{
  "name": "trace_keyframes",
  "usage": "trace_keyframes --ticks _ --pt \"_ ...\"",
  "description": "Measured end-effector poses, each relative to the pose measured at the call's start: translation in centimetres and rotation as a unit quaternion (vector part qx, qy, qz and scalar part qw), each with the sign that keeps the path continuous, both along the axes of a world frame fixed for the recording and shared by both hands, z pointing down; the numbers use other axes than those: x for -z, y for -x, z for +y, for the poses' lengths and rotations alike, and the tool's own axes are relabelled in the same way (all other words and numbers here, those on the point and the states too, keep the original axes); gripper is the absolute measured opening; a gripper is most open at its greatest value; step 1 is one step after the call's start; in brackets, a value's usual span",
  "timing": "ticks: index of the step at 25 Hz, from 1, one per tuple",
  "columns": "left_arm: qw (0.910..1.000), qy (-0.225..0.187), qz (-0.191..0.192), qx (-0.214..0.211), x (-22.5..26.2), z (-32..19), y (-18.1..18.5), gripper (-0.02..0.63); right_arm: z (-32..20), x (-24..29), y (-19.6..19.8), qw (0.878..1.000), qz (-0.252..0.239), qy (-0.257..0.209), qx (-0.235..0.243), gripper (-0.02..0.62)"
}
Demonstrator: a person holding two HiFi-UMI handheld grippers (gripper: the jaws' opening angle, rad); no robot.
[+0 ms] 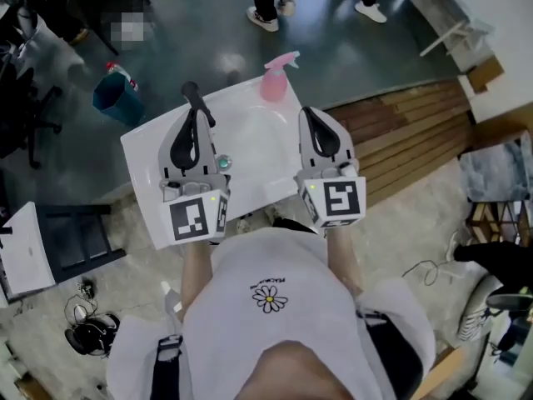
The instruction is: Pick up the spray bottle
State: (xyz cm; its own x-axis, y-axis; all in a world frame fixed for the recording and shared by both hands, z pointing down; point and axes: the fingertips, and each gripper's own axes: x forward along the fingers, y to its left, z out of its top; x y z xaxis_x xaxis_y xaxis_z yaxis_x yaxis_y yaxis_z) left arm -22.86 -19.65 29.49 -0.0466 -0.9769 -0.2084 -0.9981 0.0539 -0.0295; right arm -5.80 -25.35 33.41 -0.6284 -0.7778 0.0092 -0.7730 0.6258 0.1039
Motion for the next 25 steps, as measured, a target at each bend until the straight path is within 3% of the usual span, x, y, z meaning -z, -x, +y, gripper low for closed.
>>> trace_keyframes --ticks 12,17,25 --pt "0.9932 0.001 -0.012 -0.116 0.5 -3.7 -8.0 0.017 0.3 -0.2 -9.2 0.992 -0.022 0.008 -0.121 0.03" --pt "0.9913 0.007 -0.01 -0.131 0.2 -4.5 -9.4 0.018 0.4 -0.5 -10.8 0.989 -0.022 0.016 -0.143 0.031" --pt "0.9917 0.018 -0.006 -0.127 -0.3 -5.3 -9.4 0.018 0.2 -1.0 -11.0 0.99 -0.017 0.022 -0.137 0.03"
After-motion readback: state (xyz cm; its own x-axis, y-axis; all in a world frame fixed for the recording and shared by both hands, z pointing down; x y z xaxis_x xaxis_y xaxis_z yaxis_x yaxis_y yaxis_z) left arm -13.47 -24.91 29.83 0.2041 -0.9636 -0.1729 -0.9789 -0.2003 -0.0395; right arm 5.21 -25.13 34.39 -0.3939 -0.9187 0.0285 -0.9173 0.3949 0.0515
